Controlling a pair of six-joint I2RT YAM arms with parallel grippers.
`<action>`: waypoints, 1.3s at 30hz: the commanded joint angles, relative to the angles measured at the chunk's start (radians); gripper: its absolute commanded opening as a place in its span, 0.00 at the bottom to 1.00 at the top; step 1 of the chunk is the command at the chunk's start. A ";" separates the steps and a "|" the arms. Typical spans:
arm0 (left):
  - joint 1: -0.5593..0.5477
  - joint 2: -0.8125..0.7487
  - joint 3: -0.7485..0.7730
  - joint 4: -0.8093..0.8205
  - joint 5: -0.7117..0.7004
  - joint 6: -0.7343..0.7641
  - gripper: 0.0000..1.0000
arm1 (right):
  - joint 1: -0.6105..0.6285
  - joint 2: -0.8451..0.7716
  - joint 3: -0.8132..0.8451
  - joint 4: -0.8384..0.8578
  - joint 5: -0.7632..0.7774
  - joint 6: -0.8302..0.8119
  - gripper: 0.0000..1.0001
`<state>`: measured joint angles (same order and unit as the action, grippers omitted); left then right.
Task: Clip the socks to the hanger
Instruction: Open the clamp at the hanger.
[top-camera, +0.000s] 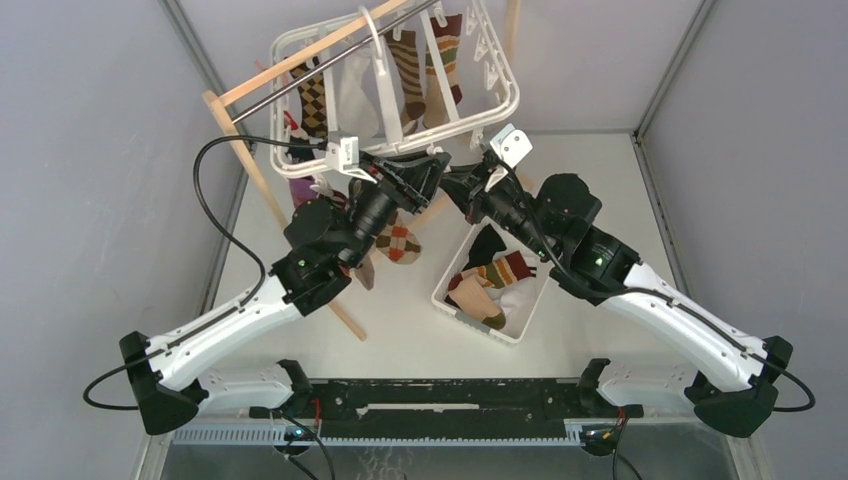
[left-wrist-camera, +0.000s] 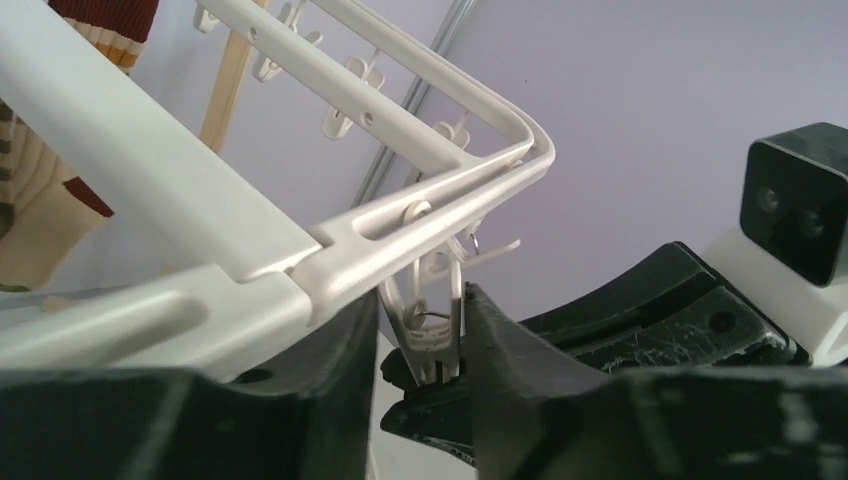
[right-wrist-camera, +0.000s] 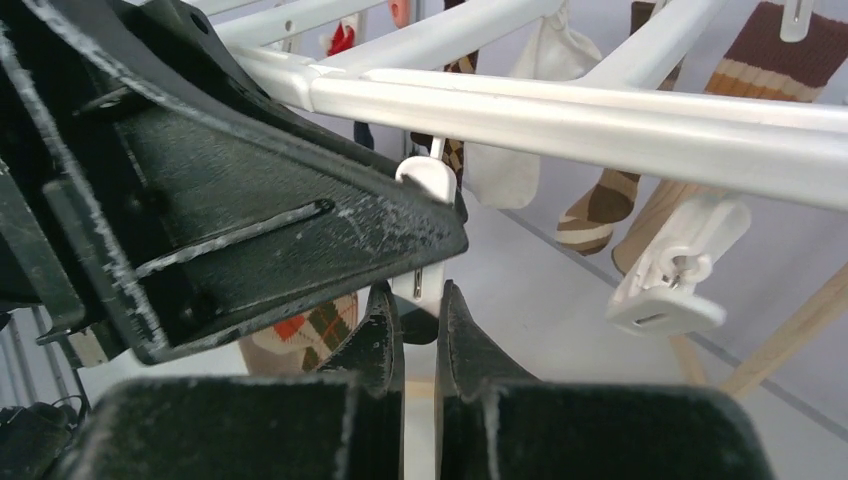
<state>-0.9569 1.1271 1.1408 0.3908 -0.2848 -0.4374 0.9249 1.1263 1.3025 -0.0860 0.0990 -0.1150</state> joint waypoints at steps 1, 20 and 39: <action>0.008 -0.044 -0.039 0.057 0.013 -0.008 0.45 | -0.020 -0.007 0.056 -0.039 -0.064 -0.001 0.00; 0.029 -0.009 -0.018 0.087 0.047 -0.036 0.31 | -0.048 0.003 0.087 -0.101 -0.179 -0.014 0.00; 0.041 0.007 -0.010 0.084 0.073 -0.043 0.00 | -0.114 -0.025 0.014 -0.123 0.030 -0.003 0.58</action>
<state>-0.9257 1.1282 1.1080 0.4408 -0.2356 -0.4725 0.8444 1.1481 1.3514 -0.1856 0.0078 -0.1246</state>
